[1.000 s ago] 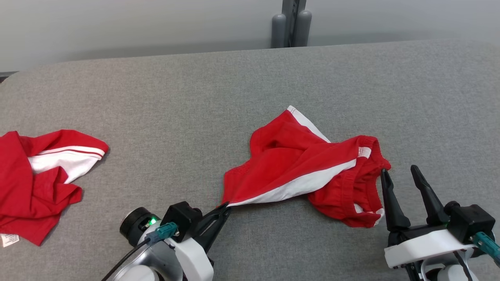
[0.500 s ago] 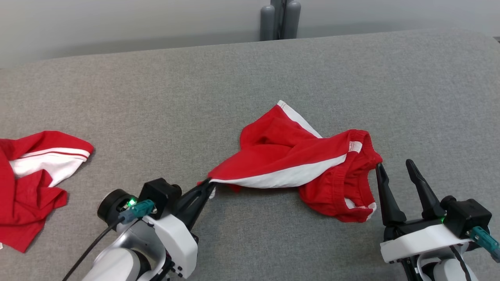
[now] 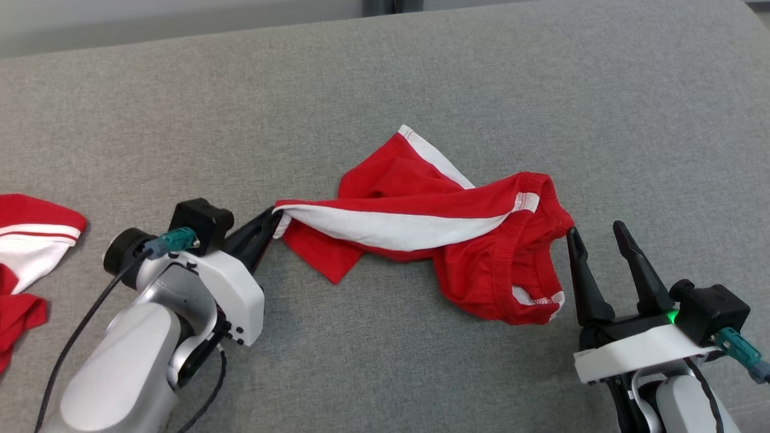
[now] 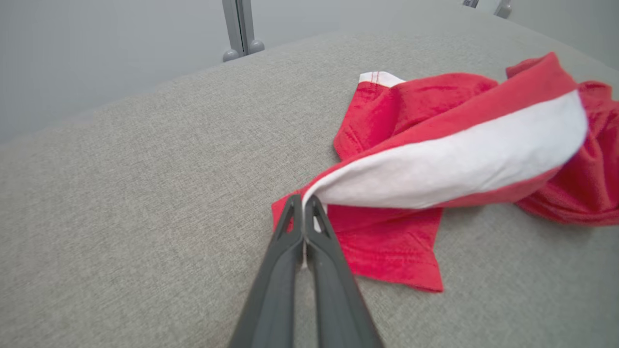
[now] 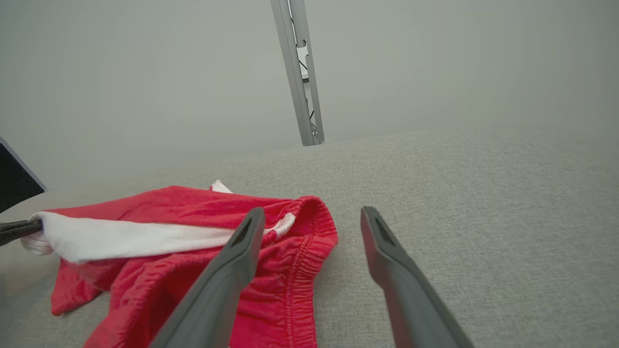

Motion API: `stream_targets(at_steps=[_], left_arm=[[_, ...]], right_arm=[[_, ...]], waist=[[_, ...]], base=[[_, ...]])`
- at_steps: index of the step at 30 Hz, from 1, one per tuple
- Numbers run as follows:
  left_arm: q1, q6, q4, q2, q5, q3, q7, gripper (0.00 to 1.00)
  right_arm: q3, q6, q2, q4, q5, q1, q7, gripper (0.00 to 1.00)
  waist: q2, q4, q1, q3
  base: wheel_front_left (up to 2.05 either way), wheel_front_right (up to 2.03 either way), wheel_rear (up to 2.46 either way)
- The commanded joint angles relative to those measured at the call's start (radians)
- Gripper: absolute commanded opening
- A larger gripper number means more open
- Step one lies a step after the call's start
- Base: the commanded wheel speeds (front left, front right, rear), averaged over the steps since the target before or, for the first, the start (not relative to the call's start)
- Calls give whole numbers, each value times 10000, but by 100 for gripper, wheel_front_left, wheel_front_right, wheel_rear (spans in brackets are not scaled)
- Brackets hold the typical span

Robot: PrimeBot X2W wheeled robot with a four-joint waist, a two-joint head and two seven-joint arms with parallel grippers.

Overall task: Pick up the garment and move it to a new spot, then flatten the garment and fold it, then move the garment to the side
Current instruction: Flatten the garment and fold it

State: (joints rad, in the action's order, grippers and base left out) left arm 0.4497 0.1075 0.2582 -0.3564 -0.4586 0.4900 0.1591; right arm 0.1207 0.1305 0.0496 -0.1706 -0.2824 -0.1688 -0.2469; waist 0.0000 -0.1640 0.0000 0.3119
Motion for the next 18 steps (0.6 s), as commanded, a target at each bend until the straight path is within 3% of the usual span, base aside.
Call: stream_targets(at_steps=[1,2,4,8,18], left_arm=[[250,50,71,6,-29,-34,-73,25],[380,71,300,31,-56,-5,-154,46],[673,100,656,112,-111,-6,-396,100],[1053,97,1372,260,6,-24,-928,100],[544,-507,2118,751,-393,-633,-2722,100]], right_arm=[[5,5,30,-3,-36,-127,-34,100],[21,5,29,-34,-65,-157,-59,100],[44,5,28,-85,-90,-220,-101,100],[102,5,29,-183,-158,-309,-144,100],[-91,5,32,-155,67,-361,-192,100]], waist=[[0,-96,0,123],[0,-123,0,162],[0,-156,0,234],[0,-195,0,293],[0,173,0,1]], base=[[0,0,0],[0,0,0],[0,0,0],[0,0,0],[0,0,0]])
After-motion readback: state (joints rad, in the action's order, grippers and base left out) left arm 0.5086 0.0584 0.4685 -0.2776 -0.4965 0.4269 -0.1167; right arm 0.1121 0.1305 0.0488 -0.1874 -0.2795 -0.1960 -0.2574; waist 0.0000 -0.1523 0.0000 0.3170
